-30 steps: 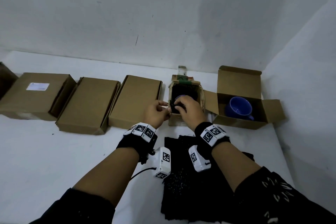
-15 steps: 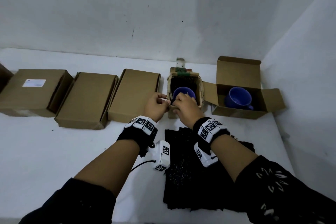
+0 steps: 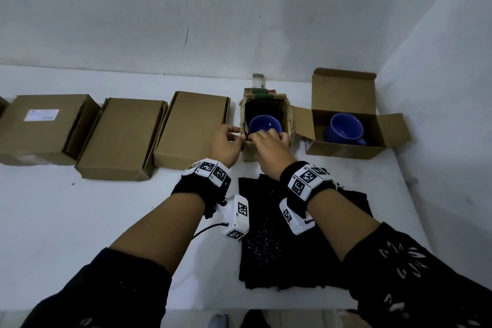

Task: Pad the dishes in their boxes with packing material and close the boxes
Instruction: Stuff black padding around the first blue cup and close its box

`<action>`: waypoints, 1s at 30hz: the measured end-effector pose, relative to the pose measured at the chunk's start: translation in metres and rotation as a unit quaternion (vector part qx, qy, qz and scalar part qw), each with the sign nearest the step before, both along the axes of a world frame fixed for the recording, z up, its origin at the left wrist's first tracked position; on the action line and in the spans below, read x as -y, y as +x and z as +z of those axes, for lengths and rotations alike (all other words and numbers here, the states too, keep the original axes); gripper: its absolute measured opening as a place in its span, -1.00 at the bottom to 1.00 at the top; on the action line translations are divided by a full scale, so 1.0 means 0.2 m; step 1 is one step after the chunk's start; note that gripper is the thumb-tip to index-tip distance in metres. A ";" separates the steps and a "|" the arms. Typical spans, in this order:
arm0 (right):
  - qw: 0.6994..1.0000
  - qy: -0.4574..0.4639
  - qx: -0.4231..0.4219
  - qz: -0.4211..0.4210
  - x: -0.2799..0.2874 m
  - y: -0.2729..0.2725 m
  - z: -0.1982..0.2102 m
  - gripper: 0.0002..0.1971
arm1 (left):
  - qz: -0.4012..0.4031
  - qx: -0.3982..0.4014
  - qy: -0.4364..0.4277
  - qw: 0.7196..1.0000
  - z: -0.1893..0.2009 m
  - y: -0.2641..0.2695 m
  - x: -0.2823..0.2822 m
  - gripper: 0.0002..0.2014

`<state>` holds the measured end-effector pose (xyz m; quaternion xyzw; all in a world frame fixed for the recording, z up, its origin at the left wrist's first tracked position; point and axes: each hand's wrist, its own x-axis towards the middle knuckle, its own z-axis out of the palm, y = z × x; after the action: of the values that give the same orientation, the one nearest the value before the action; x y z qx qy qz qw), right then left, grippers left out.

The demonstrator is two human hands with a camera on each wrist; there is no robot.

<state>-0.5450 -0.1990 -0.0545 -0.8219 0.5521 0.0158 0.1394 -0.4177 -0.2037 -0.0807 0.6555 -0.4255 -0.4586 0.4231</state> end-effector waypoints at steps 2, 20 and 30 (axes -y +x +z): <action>0.999 0.027 -0.028 0.011 0.00 0.00 0.03 -0.45 | -0.002 0.004 0.009 1.000 0.01 0.00 0.00 -0.89; 0.926 0.102 0.126 -0.342 -0.63 -0.62 -0.01 -0.46 | -0.391 0.413 -0.036 0.822 0.02 -0.32 -0.43 -0.48; 0.922 0.019 0.123 -0.367 -0.88 -0.56 -0.19 -0.46 | -0.374 0.480 -0.087 0.789 0.02 -0.40 -0.50 -0.75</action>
<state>-0.6578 -0.0222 -0.0921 -0.5544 0.7929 -0.1275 0.2181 -0.4984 -0.1030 -0.0774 0.5408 -0.8241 -0.1682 0.0150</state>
